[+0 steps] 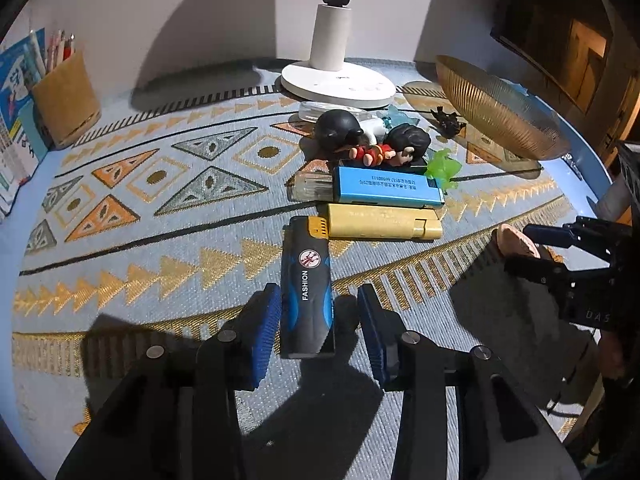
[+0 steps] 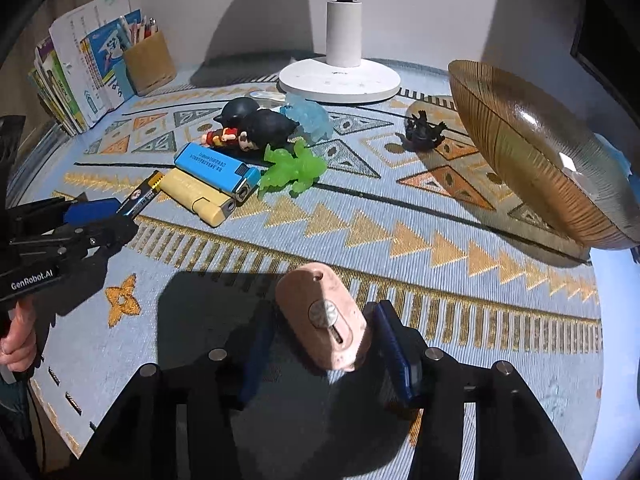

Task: Organize rigid objects
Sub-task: 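Lift the lighter and pink object and carry both toward the bowl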

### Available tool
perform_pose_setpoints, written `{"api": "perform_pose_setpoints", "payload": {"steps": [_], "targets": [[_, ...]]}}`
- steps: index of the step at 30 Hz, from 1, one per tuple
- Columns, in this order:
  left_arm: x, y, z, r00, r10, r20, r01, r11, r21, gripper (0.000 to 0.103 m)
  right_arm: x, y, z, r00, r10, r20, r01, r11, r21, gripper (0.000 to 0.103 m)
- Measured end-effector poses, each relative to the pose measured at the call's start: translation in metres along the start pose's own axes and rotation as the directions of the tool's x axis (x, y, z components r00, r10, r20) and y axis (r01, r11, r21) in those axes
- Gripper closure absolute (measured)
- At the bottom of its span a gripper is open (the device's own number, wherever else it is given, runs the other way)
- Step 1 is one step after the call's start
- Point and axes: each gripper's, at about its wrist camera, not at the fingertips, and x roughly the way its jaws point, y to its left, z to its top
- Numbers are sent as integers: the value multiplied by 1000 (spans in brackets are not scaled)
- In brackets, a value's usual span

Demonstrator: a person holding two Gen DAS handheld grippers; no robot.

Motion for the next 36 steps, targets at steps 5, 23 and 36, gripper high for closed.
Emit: {"api": "perform_pose_setpoints", "payload": {"steps": [5, 23, 36], "targets": [[1, -4, 0, 1000, 28, 8, -28, 1000, 13, 81, -3, 4, -3, 1000, 7, 14, -7, 999, -38, 61], [-38, 8, 19, 997, -33, 68, 37, 997, -66, 56, -57, -30, -10, 990, 24, 137, -36, 996, 86, 63], [10, -35, 10, 989, 130, -75, -128, 991, 32, 75, -46, -34, -21, 993, 60, 106, -72, 991, 113, 63]]}}
